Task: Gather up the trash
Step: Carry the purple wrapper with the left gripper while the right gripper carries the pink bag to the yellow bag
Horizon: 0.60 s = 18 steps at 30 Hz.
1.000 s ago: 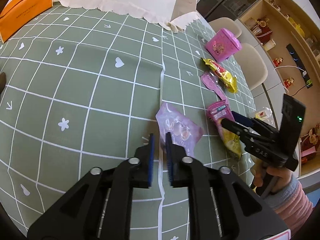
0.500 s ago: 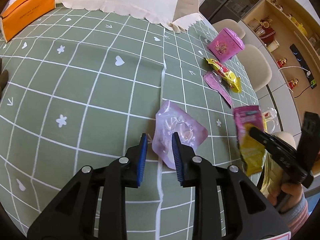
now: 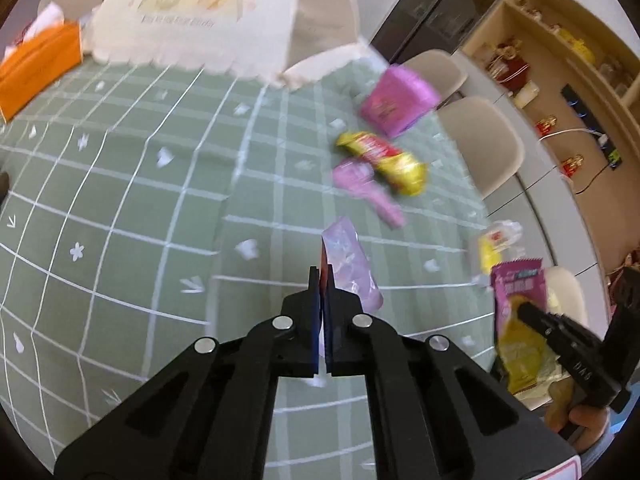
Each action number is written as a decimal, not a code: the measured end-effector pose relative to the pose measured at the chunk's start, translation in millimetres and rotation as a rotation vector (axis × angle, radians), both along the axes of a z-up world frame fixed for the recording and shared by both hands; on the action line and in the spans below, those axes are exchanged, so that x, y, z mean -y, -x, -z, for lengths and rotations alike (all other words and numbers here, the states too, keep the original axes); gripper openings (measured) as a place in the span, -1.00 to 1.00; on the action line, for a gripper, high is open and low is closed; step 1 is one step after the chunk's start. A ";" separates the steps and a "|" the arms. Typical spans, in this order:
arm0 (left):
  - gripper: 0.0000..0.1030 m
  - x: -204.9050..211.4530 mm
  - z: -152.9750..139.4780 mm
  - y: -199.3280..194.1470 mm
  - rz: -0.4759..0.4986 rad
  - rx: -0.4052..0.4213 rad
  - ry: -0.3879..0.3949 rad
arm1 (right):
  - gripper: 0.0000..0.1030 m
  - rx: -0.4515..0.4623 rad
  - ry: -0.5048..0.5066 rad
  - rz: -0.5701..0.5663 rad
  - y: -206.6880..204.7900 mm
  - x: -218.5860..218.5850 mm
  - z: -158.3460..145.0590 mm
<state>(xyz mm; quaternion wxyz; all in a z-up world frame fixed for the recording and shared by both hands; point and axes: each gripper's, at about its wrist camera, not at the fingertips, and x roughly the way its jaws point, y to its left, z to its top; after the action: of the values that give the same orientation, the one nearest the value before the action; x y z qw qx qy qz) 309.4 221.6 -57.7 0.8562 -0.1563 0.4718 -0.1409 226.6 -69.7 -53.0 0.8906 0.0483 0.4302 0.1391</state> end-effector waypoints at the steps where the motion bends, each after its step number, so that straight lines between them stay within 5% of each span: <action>1: -0.98 4.8 -7.6 2.1 0.003 0.014 0.008 | -0.82 0.018 0.000 0.004 4.8 6.0 -6.3; 10: -0.98 96.1 -103.1 31.6 0.090 0.210 0.046 | -0.82 0.202 -0.019 0.077 58.9 92.6 -68.2; 18: -0.97 203.8 -132.5 59.7 0.194 0.241 0.122 | -0.82 0.272 -0.044 0.149 101.8 180.6 -81.2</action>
<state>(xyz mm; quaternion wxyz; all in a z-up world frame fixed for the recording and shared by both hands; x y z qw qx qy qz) 249.7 17.8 74.8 0.8777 -0.1438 0.3693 -0.2693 124.8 -250.3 28.3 0.9472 0.0803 0.2979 0.0873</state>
